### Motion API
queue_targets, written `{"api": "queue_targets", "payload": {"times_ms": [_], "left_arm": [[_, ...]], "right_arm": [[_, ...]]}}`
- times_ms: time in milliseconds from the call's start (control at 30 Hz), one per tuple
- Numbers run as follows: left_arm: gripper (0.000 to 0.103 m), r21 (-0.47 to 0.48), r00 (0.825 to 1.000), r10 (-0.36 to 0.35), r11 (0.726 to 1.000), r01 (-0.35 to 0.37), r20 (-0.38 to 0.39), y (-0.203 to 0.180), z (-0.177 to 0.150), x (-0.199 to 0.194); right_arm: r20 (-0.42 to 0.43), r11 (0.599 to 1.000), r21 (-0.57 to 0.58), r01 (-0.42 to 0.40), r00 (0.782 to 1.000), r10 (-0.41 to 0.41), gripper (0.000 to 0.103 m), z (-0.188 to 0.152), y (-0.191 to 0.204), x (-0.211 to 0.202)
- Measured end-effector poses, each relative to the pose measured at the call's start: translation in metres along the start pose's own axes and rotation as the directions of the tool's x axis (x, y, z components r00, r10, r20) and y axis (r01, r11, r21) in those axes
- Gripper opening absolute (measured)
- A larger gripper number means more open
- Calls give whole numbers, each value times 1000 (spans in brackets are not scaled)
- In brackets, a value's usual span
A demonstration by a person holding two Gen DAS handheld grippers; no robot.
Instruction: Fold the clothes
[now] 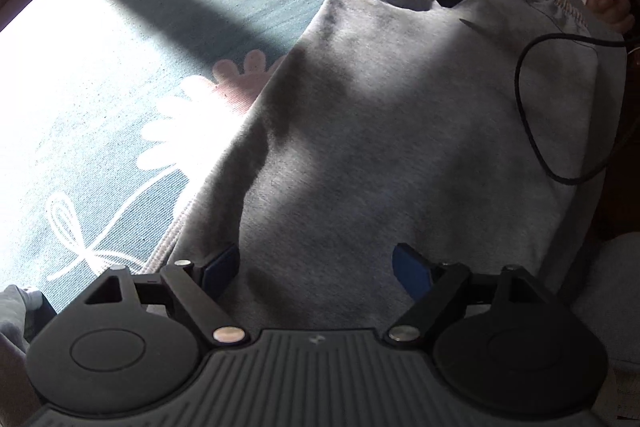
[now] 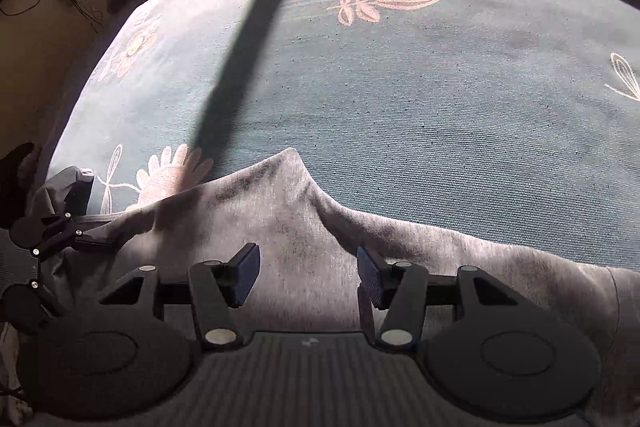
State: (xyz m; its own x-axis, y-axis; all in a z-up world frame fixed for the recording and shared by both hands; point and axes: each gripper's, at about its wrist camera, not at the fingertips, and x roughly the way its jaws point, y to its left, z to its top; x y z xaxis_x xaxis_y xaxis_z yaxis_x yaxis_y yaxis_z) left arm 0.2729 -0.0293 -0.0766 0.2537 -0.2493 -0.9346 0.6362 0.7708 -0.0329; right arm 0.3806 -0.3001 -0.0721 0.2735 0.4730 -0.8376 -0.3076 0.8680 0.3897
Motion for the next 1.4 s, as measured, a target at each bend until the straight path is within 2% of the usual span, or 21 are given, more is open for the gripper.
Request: {"api": "queue_targets", "payload": {"times_ms": [67, 167, 233, 367, 433, 533, 600, 633, 700, 767, 800, 900, 1033, 1100, 1200, 1267, 1400], "left_arm": [[83, 52, 1000, -16, 999, 15, 23, -8, 7, -3], [83, 128, 998, -46, 991, 40, 42, -19, 19, 4], [83, 176, 997, -72, 982, 64, 40, -24, 26, 12], [84, 213, 996, -91, 973, 89, -1, -25, 20, 26], [87, 239, 995, -96, 966, 97, -16, -26, 10, 28], [91, 270, 996, -69, 959, 83, -59, -26, 1, 26], [92, 277, 995, -50, 958, 72, -85, -26, -3, 25], [92, 286, 994, -30, 956, 58, -102, -29, -4, 24], [91, 302, 992, 7, 953, 31, -126, -37, 4, 22], [90, 318, 996, 18, 948, 9, -82, -51, 18, 16], [90, 328, 999, 16, 945, 1, -48, -60, 27, 11], [91, 361, 999, -32, 932, 26, 9, -88, 54, 12], [91, 391, 999, -53, 919, 51, -4, -117, 72, 31], [91, 385, 997, -27, 921, 52, -70, -126, 73, 45], [91, 365, 995, -5, 930, 42, -100, -128, 74, 48], [91, 368, 995, 11, 930, 25, -96, -134, 79, 43], [91, 377, 997, 4, 926, 26, -80, -151, 88, 35]], "right_arm": [[23, 997, 57, 52, 998, -53, 61, -15, 1, -16], [64, 979, 130, 159, 984, -168, 62, -40, -2, -37], [87, 961, 170, 218, 968, -235, 68, -54, -5, -45], [125, 911, 252, 328, 922, -366, 69, -81, -11, -62], [177, 911, 250, 328, 910, -376, 69, -86, -15, -55], [150, 878, 294, 377, 889, -432, 72, -96, -30, -30], [152, 880, 267, 394, 884, -442, 73, -105, -27, -34], [153, 881, 252, 401, 882, -446, 78, -110, -24, -37], [156, 881, 223, 417, 877, -454, 79, -120, -20, -41], [159, 881, 193, 432, 873, -462, 79, -130, -16, -46], [191, 883, 188, 430, 866, -463, 79, -129, -15, -56], [300, 880, 185, 438, 827, -475, 82, -111, -26, -76], [314, 904, 187, 384, 849, -425, 82, -81, -65, -60], [265, 911, 186, 368, 874, -407, 82, -79, -83, -47], [269, 910, 139, 392, 869, -415, 82, -86, -73, -61], [292, 911, 161, 379, 864, -411, 82, -99, -62, -82], [287, 928, 204, 310, 888, -360, 83, -136, -51, -101]]}}
